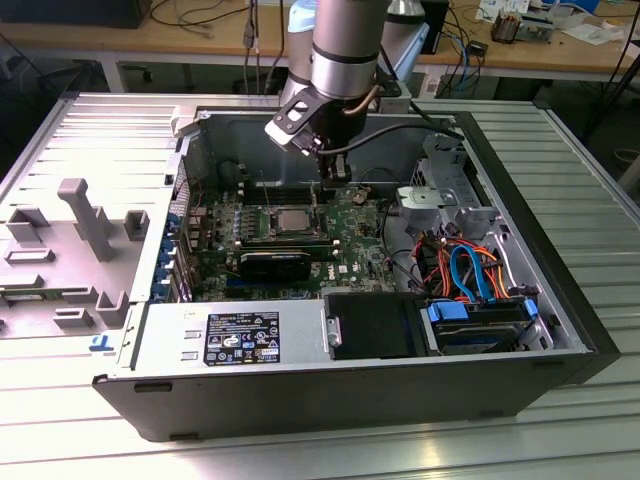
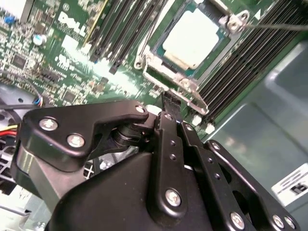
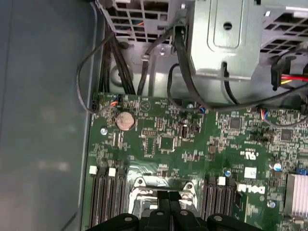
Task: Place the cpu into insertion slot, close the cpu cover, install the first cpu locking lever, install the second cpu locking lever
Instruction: 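Close the cpu cover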
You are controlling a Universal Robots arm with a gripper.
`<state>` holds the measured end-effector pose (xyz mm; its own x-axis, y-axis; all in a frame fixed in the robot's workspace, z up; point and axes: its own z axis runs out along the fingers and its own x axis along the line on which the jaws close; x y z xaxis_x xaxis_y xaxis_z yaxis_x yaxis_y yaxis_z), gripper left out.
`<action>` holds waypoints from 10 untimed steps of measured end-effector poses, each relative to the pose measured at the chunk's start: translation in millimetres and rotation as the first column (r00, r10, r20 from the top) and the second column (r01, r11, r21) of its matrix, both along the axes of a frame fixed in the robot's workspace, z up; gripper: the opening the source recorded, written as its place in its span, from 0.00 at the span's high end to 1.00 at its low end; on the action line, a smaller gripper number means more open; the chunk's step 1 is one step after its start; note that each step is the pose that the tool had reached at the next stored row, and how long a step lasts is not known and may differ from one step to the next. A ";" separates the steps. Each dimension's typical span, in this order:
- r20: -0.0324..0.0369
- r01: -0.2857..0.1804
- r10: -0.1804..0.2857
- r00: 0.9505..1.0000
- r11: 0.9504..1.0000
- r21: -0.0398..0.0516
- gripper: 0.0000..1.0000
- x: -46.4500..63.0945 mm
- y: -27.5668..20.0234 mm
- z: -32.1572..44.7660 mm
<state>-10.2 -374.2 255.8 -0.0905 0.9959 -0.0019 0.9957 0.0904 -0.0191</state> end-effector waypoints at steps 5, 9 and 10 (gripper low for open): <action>0.000 0.000 0.000 1.000 1.000 0.000 0.89 -10.6 0.0 -0.3; 0.000 0.000 0.000 1.000 1.000 0.000 0.89 -20.9 0.0 -1.1; 0.000 0.000 0.000 1.000 1.000 0.000 0.89 -24.2 0.0 -1.2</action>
<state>-34.4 -374.2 254.6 -0.0905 0.9959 -0.0018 0.9957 0.0905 -0.0191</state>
